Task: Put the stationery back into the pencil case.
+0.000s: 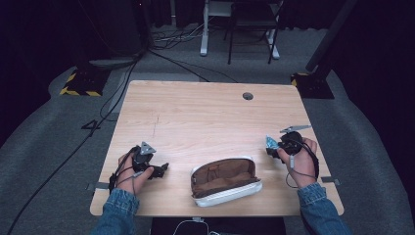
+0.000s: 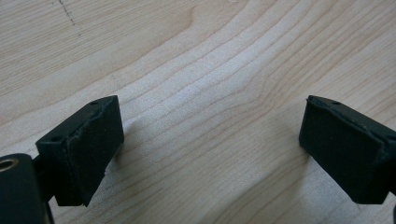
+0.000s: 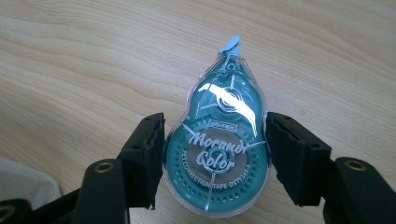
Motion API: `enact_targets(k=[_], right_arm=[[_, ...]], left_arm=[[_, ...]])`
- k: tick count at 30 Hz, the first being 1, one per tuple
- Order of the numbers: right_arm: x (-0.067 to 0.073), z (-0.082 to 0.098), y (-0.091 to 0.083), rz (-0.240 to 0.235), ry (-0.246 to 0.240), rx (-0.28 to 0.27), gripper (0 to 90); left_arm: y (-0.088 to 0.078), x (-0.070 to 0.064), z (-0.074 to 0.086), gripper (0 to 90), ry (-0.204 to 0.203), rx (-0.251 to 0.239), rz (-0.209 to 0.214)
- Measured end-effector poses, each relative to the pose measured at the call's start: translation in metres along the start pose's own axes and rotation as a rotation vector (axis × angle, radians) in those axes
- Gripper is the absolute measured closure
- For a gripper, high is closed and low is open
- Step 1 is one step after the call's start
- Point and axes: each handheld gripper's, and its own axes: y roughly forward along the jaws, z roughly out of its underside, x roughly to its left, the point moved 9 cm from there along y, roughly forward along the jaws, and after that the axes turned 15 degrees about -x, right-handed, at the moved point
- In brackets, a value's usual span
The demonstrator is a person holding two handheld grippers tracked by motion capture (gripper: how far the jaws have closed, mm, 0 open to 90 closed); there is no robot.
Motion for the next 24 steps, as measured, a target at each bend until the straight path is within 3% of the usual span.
enact_targets(k=[19,24], right_arm=[[0.026,-0.029,-0.032,-0.078,-0.038,-0.072,39.5],[0.037,-0.037,-0.041,-0.119,-0.042,-0.092,39.5]], left_arm=[[0.000,0.000,0.000,6.6,0.000,0.001,0.000],[0.000,0.000,0.000,6.6,-0.001,0.000,0.000]])
